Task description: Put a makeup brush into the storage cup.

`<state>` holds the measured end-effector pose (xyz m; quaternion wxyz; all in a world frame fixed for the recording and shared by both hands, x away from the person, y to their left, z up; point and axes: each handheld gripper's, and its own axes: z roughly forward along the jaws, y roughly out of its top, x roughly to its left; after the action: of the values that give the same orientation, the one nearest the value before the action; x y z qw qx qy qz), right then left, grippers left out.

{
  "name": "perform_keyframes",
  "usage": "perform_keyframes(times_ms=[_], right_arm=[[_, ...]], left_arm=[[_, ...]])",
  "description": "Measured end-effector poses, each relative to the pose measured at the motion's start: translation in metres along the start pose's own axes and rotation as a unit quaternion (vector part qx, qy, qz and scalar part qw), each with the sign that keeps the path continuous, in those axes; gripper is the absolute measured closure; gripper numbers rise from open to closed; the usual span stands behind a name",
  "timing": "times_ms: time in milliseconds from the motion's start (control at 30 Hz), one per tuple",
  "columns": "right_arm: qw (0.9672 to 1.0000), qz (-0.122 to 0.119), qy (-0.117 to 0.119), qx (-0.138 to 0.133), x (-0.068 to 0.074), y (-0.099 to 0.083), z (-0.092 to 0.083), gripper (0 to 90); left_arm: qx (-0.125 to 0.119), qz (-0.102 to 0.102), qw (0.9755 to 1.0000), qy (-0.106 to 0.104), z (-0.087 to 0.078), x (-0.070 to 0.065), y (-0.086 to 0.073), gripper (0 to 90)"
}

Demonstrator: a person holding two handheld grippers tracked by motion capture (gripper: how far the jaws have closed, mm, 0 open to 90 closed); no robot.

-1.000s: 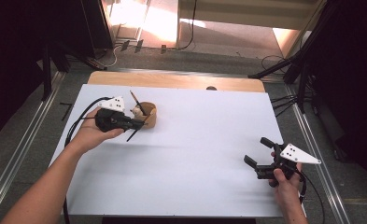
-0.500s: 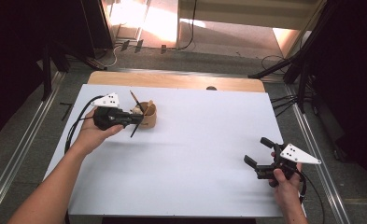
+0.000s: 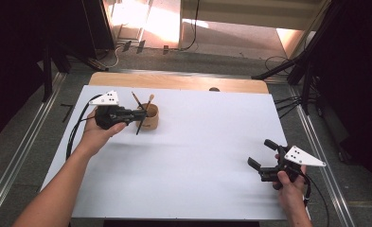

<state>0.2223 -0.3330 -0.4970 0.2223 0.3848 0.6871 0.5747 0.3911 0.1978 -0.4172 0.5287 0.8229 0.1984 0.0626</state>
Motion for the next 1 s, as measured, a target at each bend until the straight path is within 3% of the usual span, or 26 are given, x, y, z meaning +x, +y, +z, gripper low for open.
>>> perform_keyframes(times_ms=[467,800,1000], right_arm=[[1.0000,0.000,-0.001,0.002,0.000,-0.001,0.000,0.0],[1.0000,0.001,0.001,0.005,0.001,-0.002,0.001,0.0],[1.0000,0.001,0.000,0.005,-0.001,-0.003,-0.001,0.0]], left_arm=[[-0.040,-0.001,0.9989,0.024,0.002,-0.003,0.006,85.4],[-0.069,-0.009,0.9964,0.047,0.004,-0.002,0.008,85.4],[-0.091,-0.016,0.9937,0.062,0.007,-0.003,0.012,85.4]])
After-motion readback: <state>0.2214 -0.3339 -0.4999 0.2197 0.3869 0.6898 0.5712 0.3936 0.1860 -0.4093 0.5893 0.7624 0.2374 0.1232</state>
